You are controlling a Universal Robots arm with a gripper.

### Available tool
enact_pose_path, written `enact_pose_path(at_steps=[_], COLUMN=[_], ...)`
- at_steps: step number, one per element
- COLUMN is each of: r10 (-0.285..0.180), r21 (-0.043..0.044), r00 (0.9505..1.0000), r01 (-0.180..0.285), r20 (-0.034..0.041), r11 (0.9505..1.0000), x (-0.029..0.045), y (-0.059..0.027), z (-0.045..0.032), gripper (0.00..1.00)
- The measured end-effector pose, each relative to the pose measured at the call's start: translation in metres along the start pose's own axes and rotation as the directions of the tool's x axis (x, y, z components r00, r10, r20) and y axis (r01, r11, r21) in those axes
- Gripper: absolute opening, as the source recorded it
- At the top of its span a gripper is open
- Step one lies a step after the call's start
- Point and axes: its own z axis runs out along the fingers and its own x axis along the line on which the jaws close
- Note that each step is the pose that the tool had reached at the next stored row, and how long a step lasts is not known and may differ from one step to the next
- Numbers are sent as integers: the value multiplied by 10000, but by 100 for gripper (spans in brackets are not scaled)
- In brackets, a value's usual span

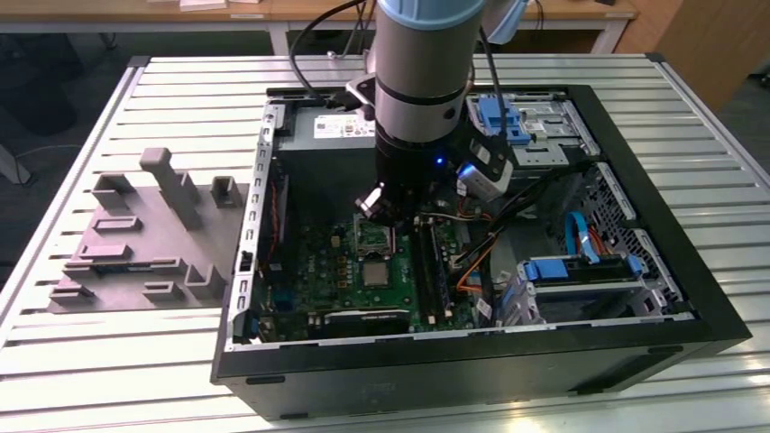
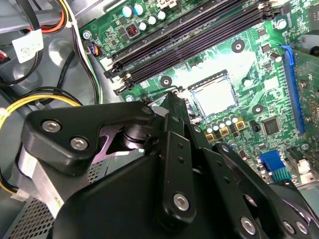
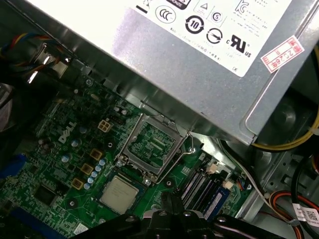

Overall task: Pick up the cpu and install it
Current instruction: 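Close the cpu cover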

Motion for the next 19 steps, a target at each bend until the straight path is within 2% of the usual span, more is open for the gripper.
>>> enact_pose_path(at_steps=[4, 8, 10, 12, 17, 19], r10=[-582, -1303, -1475, -1569, -1615, -1635], r21=[-19, -27, -54, -204, -877, -1104], r00=[9983, 9915, 9891, 9875, 9843, 9822], r01=[582, 1303, 1475, 1572, 1675, 1733], r20=[-4, -18, -2, 127, 720, 921], r11=[9983, 9915, 9890, 9874, 9820, 9787], x=[0, -1, -4, -12, -59, -68], y=[-1, -1, -5, -9, -39, -44], z=[4, 19, 27, 31, 31, 33], gripper=[11, 11, 11, 11, 11, 11])
